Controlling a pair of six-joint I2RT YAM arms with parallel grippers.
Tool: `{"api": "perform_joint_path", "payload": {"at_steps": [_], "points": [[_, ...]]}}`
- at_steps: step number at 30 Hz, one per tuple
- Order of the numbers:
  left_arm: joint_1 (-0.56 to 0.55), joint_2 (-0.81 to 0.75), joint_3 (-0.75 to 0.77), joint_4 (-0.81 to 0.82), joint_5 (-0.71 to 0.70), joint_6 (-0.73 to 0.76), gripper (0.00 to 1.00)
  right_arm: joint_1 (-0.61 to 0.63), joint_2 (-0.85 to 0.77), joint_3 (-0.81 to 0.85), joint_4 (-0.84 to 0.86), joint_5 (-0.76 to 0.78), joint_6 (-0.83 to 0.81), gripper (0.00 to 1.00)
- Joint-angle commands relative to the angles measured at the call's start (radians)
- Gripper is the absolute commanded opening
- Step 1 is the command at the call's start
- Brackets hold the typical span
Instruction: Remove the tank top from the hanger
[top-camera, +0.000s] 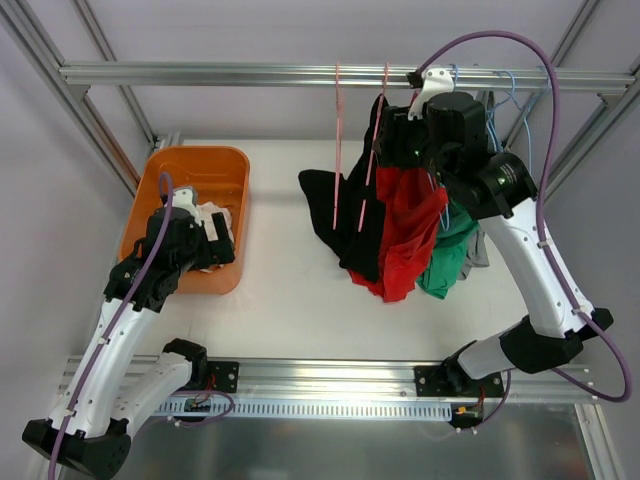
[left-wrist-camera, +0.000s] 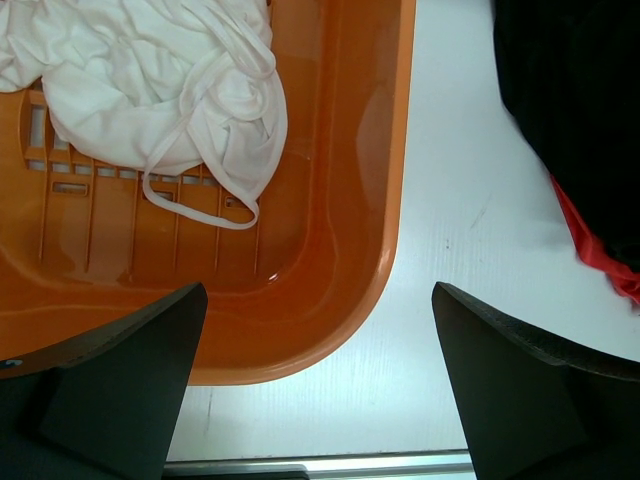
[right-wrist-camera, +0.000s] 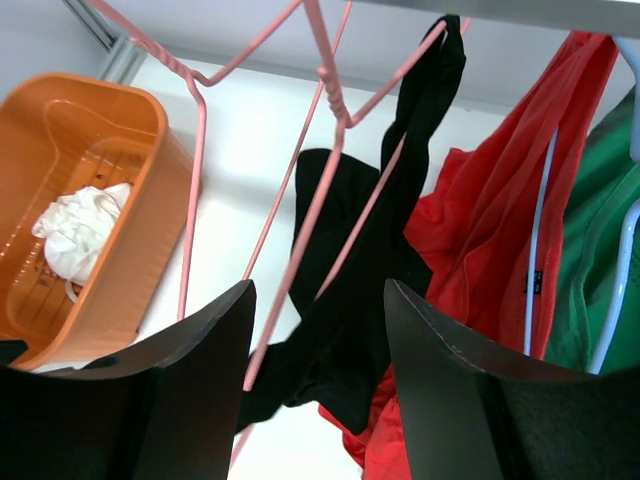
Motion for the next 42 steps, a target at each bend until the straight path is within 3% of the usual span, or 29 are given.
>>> {"api": "perform_joint_path", "payload": {"at_steps": [1,11,15,20,27,38,42], "points": [[-0.002,0.007,-0.005,0.026,0.032,0.025,0.99,0.014,-0.002,0.013,0.057,0.001,0.023,0.58],[-0.002,0.01,-0.009,0.028,0.045,0.033,0.99,0.014,0.115,0.027,0.056,0.108,0.039,0.41],[-0.002,0.01,-0.009,0.028,0.048,0.034,0.98,0.014,0.097,0.012,0.062,0.143,0.05,0.14],[-0.002,0.01,-0.007,0.028,0.052,0.034,0.99,0.014,0.026,-0.018,0.091,0.159,0.047,0.01],[-0.002,0.001,0.01,0.035,0.1,0.031,0.99,-0.017,-0.051,-0.042,0.129,0.093,0.035,0.0],[-0.009,-0.035,0.119,0.208,0.523,0.004,0.99,-0.037,-0.147,-0.122,0.139,0.008,0.015,0.0],[-0.108,-0.003,0.217,0.298,0.604,-0.001,0.99,-0.035,-0.262,-0.231,0.133,-0.055,0.033,0.0]]}}
